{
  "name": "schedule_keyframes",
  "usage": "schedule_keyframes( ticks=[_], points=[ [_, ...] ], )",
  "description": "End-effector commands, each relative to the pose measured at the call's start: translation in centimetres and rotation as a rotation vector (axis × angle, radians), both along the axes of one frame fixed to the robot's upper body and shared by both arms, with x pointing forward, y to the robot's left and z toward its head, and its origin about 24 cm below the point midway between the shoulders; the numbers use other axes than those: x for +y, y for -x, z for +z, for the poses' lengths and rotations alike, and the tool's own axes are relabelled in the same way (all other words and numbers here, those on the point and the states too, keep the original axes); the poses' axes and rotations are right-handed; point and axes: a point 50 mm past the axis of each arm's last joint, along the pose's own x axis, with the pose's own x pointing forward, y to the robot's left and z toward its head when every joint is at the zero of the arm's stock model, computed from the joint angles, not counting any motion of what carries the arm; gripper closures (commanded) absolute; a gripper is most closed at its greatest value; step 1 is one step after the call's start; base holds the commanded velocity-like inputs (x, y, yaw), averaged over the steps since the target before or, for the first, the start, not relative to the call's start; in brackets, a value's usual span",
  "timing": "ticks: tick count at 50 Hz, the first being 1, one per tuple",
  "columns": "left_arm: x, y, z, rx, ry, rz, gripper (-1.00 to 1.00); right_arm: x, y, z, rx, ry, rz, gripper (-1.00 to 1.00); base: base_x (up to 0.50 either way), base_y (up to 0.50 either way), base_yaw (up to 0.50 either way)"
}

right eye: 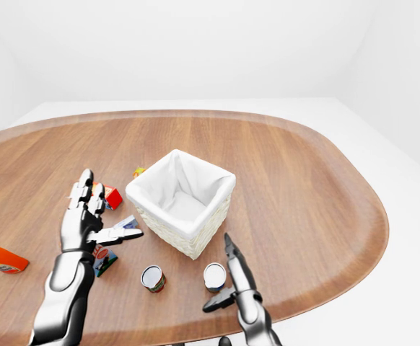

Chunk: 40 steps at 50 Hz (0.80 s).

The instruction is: Pick up the alphabet soup, and put it in the basket.

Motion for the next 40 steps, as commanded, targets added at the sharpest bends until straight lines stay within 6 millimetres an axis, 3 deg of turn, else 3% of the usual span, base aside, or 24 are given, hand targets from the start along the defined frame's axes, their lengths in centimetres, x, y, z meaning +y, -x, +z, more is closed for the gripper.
schedule_keyframes(
  ticks=[1,40],
  points=[
    [0.0,0.0,0.0,0.002,-0.002,-0.001,-1.00,0.4,0.1,-0.3,0.006,0.011,0.009,-1.00,0.00,0.00,0.00],
    [-0.1,-0.2,-0.3,0.016,-0.005,-0.001,-1.00,0.6,-0.3,-1.3,0.042,0.046,0.015,-1.00,0.00,0.00,0.00]
  ],
)
